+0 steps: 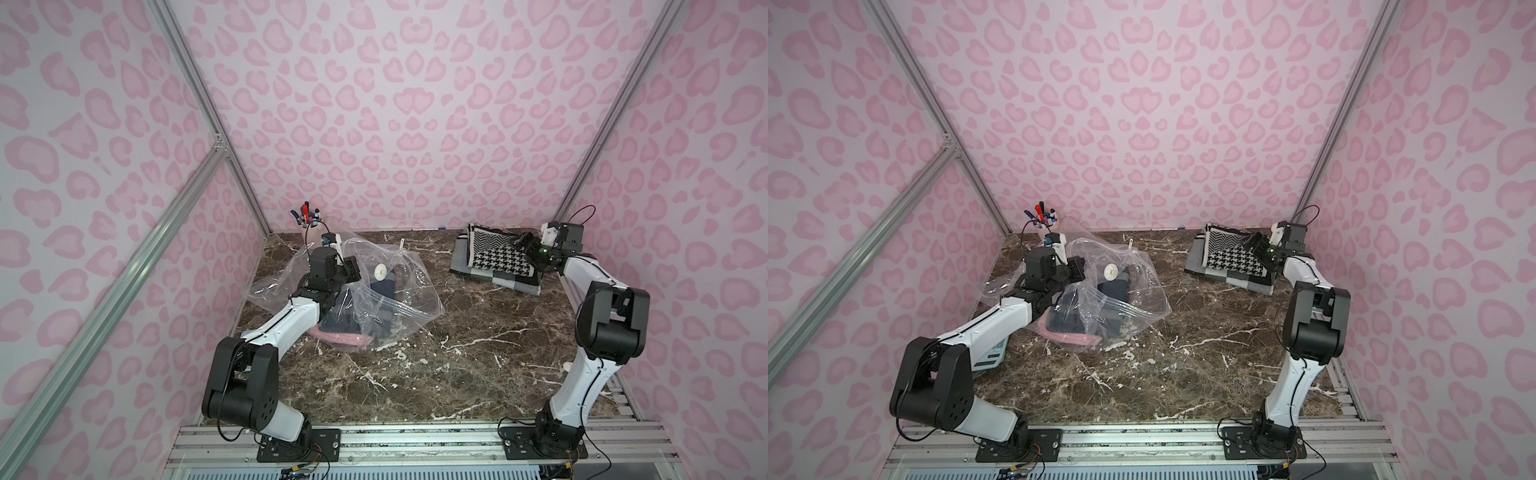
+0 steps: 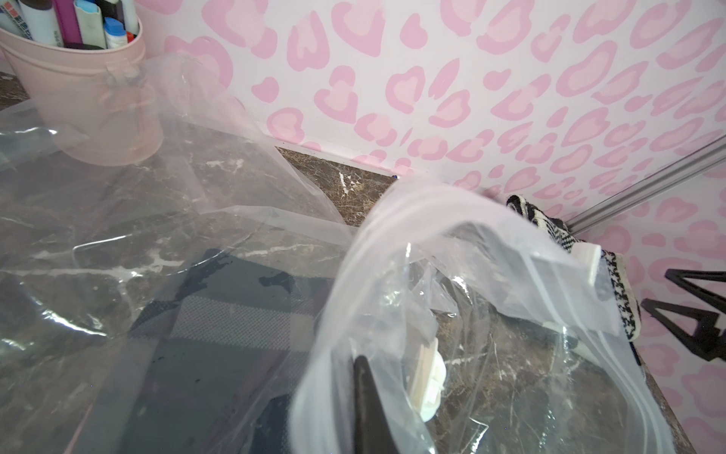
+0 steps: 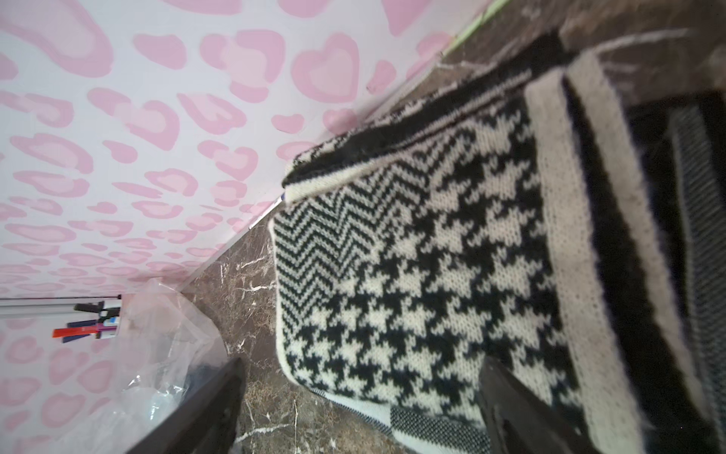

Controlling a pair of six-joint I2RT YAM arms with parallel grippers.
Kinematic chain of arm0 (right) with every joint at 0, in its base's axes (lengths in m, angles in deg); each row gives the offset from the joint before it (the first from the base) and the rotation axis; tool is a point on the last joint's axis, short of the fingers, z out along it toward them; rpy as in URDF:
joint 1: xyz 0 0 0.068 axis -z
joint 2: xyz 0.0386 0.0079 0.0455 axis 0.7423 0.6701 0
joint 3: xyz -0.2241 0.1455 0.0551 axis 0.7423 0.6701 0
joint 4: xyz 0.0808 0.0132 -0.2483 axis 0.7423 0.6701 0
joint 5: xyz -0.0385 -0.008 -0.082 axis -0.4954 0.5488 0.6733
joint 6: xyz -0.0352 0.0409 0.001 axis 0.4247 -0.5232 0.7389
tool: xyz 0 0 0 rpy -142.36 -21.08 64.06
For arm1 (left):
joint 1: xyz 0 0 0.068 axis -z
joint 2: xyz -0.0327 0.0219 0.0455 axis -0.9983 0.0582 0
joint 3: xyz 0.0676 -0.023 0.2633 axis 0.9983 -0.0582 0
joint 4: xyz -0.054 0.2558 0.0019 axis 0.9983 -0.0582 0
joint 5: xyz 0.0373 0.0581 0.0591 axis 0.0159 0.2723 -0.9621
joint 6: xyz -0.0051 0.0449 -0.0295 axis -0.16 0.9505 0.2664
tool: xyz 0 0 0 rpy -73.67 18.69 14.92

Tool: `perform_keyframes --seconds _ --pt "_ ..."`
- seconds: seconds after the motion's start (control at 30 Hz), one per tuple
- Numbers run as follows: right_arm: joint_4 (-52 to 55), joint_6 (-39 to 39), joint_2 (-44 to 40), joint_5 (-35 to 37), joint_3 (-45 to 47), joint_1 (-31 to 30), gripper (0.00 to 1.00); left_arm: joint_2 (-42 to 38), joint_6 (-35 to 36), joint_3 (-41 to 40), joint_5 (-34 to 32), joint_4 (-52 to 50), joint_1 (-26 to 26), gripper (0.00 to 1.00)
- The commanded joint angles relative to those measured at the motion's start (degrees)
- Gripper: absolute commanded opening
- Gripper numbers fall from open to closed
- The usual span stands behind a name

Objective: Take the blanket out of the vacuum bag
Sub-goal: Place the blanket at the corner of the board.

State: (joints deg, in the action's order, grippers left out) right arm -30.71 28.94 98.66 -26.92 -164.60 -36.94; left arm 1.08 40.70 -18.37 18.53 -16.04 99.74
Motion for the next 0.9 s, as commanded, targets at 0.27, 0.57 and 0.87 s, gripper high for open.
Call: perform_keyframes --seconds 0.27,0.57,0.87 --pt "4.74 6.08 0.65 11.51 3.83 0.95 0.9 0.95 1.43 1.13 0.68 -0.98 0.54 0.04" --pt "5.0 8.62 4.07 14.93 1.56 0.97 0.88 1.03 1.87 1.29 0.47 -1.7 0.53 0.04" --pt "6.0 11.07 6.0 14.99 -3.1 1.16 0.86 2.59 1.43 1.73 1.11 -1.08 0.76 0.04"
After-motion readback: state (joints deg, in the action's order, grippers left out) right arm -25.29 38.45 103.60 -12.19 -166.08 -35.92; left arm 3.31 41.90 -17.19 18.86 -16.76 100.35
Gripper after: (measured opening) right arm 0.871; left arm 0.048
